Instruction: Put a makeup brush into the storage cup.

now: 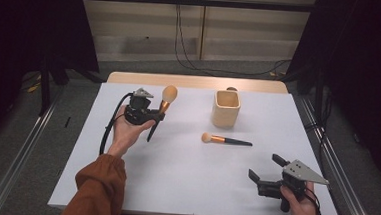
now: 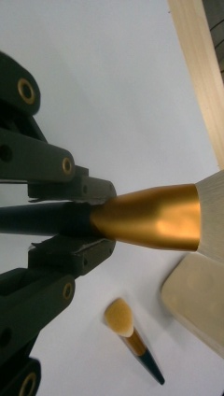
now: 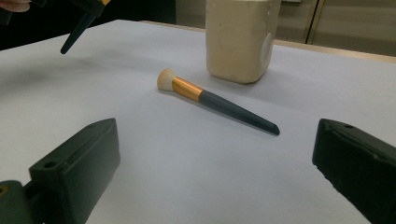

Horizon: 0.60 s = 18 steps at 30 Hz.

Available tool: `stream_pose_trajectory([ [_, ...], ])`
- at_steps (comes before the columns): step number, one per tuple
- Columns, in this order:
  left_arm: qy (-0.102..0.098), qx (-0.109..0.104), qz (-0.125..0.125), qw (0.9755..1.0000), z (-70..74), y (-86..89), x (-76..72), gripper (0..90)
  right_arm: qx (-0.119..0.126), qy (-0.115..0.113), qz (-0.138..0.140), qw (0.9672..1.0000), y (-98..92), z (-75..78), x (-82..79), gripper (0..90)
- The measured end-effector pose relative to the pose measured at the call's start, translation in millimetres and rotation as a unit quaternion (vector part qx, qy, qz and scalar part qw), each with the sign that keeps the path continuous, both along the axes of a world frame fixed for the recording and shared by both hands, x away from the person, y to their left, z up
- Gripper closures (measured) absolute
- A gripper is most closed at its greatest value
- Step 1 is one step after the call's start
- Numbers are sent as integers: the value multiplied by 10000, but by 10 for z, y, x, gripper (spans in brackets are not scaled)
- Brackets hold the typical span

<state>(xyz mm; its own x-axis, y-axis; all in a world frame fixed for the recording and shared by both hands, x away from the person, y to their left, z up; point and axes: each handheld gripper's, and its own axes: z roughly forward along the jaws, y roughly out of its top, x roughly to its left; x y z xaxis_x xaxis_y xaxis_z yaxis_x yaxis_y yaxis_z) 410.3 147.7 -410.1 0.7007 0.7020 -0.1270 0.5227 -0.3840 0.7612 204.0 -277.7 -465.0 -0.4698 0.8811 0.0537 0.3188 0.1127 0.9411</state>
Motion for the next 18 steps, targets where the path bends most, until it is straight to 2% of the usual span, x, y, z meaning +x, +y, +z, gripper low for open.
stream_pose_trajectory([
  [10, -439, -372, -133, 9983, -37, 41, -109, 729, -22, -12, 5, 10000, 15, 7, -8, 7],
  [12, -593, -506, -137, 9969, -35, 56, -142, 729, -10, -23, 2, 10000, 18, 10, -7, 7],
  [14, -629, -554, -119, 9964, -34, 62, -156, 729, -3, -27, -1, 10000, 20, 12, -6, 7],
  [15, -719, -686, -100, 9950, -39, 82, -180, 729, 5, -39, -8, 10000, 22, 13, -6, 7],
  [16, -703, -760, -111, 9946, -48, 91, -191, 729, 6, -43, -12, 10000, 22, 15, -8, 7],
  [17, -703, -760, -111, 9946, -48, 91, -191, 729, 6, -43, -12, 10000, 22, 15, -8, 7],
  [18, -799, -797, -130, 9935, -63, 105, -226, 729, 16, -47, -33, 10000, 21, 20, -13, 7],
])
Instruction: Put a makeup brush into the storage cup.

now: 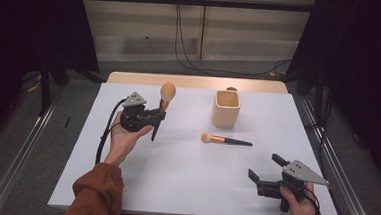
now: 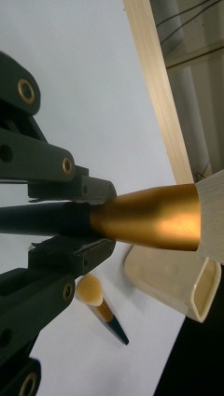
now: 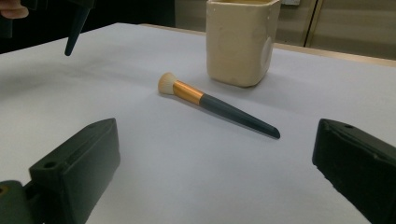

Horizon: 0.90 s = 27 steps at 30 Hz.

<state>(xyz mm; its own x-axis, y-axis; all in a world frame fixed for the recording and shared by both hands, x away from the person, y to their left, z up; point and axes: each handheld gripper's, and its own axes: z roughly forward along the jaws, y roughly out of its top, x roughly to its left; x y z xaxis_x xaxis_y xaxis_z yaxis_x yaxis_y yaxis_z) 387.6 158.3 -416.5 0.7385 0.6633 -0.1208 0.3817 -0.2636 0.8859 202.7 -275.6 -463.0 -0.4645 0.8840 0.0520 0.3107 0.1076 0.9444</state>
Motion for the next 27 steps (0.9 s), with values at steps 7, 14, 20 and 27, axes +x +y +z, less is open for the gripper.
stream_pose_trajectory([
  [7, -77, -212, -99, 9997, -41, 26, -44, 728, 64, -27, 46, 10000, 3, 5, 1, 4],
  [14, -119, -339, -176, 9992, -75, 31, -124, 728, 168, -83, 49, 9998, 19, 16, 7, 4],
  [20, -169, -373, -227, 9989, -120, 18, -218, 728, 206, -144, 97, 9996, 71, 52, 13, 3],
  [27, -203, -575, -312, 9977, -119, -24, -335, 728, 260, -158, 178, 9994, 144, 90, 64, 3],
])
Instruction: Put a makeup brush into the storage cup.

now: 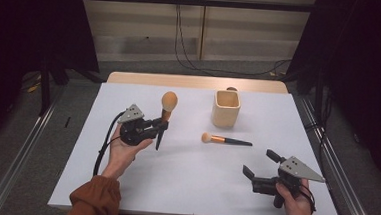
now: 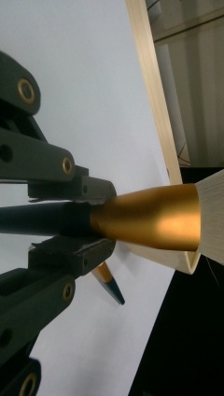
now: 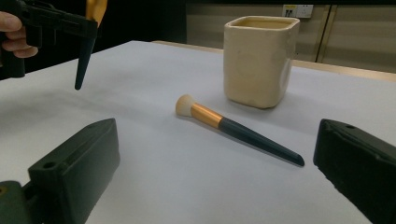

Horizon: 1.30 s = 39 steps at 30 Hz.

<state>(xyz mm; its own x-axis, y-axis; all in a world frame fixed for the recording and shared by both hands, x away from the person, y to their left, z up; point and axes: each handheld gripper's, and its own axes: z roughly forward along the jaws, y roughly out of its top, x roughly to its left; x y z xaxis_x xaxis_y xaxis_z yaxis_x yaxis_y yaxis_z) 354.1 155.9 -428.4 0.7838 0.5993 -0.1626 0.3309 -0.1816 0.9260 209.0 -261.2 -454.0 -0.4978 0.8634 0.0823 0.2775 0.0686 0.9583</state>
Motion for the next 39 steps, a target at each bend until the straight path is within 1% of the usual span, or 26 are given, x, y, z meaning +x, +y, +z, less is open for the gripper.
stream_pose_trajectory([
  [1, -13, -20, -10, 10000, 7, -18, -25, 728, 56, 13, 75, 10000, 26, 15, 23, 2],
  [5, -6, -27, -46, 10000, 3, -34, -71, 728, 94, 4, 127, 9999, 62, 40, 45, 3],
  [6, 48, -69, -91, 9999, -12, -40, -97, 728, 161, -25, 187, 9997, 92, 61, 63, 2],
  [7, 48, -69, -91, 9999, -12, -40, -97, 728, 161, -25, 187, 9997, 92, 61, 63, 2],
  [8, 44, -60, -64, 10000, -20, -47, -112, 728, 217, -51, 216, 9995, 121, 77, 78, 3],
  [13, 16, -75, -124, 9999, -36, -56, -190, 728, 235, -52, 355, 9991, 205, 111, 105, 2],
  [14, 20, -99, -140, 9999, -37, -63, -206, 728, 228, -74, 389, 9990, 220, 117, 114, 2],
  [15, 19, -134, -177, 9998, -42, -74, -220, 728, 249, -89, 433, 9987, 277, 138, 143, 1],
  [16, 21, -139, -169, 9998, -45, -85, -232, 728, 249, -89, 433, 9987, 277, 138, 143, 1],
  [18, 21, -81, -230, 9997, -57, -128, -270, 728, 274, -104, 510, 9983, 349, 162, 194, 2],
  [19, 21, -81, -230, 9997, -57, -128, -270, 728, 274, -104, 510, 9983, 349, 162, 194, 2],
  [20, 18, -51, -230, 9997, -55, -143, -285, 728, 335, -93, 592, 9976, 393, 178, 222, 1],
  [21, 8, -55, -258, 9997, -53, -155, -298, 728, 335, -93, 592, 9976, 393, 178, 222, 1],
  [22, 11, -120, -276, 9995, -54, -171, -310, 728, 365, -107, 621, 9973, 420, 187, 241, 1],
  [23, 15, -139, -298, 9995, -51, -183, -318, 728, 364, -154, 611, 9974, 471, 207, 273, 10],
  [25, -35, -104, -303, 9995, -45, -214, -338, 728, 420, -130, 695, 9966, 517, 234, 302, 6],
  [26, 16, -169, -340, 9993, -42, -231, -355, 728, 417, -151, 723, 9964, 540, 248, 316, 8],
  [27, 16, -169, -340, 9993, -42, -231, -355, 728, 426, -151, 753, 9961, 564, 262, 327, 8],
  [28, -50, -159, -353, 9992, -36, -256, -375, 728, 456, -156, 799, 9956, 590, 273, 340, 9],
  [30, -66, -195, -374, 9991, -37, -274, -379, 728, 458, -148, 846, 9953, 616, 280, 351, 8],
  [31, -71, -196, -339, 9992, -36, -295, -387, 728, 420, -163, 929, 9947, 677, 288, 374, 9],
  [33, -117, -134, -404, 9990, -31, -348, -402, 728, 414, -152, 985, 9942, 710, 291, 384, 9],
  [35, -110, -172, -454, 9988, -26, -381, -419, 728, 422, -158, 1052, 9934, 770, 306, 404, 14],
  [37, -127, -157, -486, 9986, -14, -406, -431, 728, 457, -172, 1196, 9916, 818, 327, 433, 8],
  [38, -96, -202, -495, 9985, -11, -420, -436, 728, 442, -171, 1177, 9919, 833, 336, 444, 10],
  [39, -124, -137, -509, 9985, -3, -435, -449, 728, 455, -129, 1155, 9922, 852, 349, 463, 12],
])
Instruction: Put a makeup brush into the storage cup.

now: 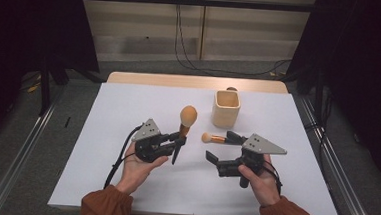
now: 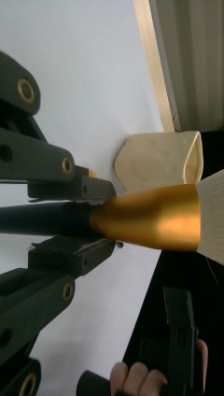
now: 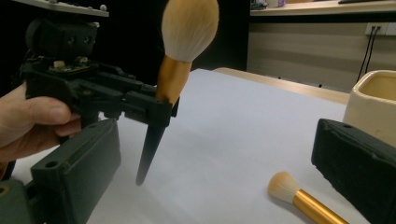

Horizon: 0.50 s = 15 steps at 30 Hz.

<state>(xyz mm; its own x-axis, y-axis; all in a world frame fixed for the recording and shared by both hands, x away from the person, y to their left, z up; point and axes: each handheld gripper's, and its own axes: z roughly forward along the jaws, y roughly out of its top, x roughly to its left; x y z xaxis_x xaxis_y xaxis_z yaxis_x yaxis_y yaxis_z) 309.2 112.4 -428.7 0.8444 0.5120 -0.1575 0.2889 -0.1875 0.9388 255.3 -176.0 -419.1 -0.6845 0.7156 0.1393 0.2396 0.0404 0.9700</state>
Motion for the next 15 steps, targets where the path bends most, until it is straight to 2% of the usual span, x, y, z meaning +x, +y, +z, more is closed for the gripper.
stream_pose_trajectory([
  [1, -19, 10, -30, 10000, 4, -11, -6, 728, 24, 63, -6, 10000, 20, 16, 26, 13],
  [3, -26, -27, -52, 10000, 32, -34, -35, 728, 13, 36, 4, 10000, 43, 33, 57, 16],
  [6, -111, -21, -100, 9999, 79, -76, -61, 729, 199, 51, 107, 9997, 116, 102, 132, 18],
  [15, -112, -97, -102, 9998, 80, -149, -45, 729, 212, 91, 304, 9993, 295, 189, 249, 9],
])
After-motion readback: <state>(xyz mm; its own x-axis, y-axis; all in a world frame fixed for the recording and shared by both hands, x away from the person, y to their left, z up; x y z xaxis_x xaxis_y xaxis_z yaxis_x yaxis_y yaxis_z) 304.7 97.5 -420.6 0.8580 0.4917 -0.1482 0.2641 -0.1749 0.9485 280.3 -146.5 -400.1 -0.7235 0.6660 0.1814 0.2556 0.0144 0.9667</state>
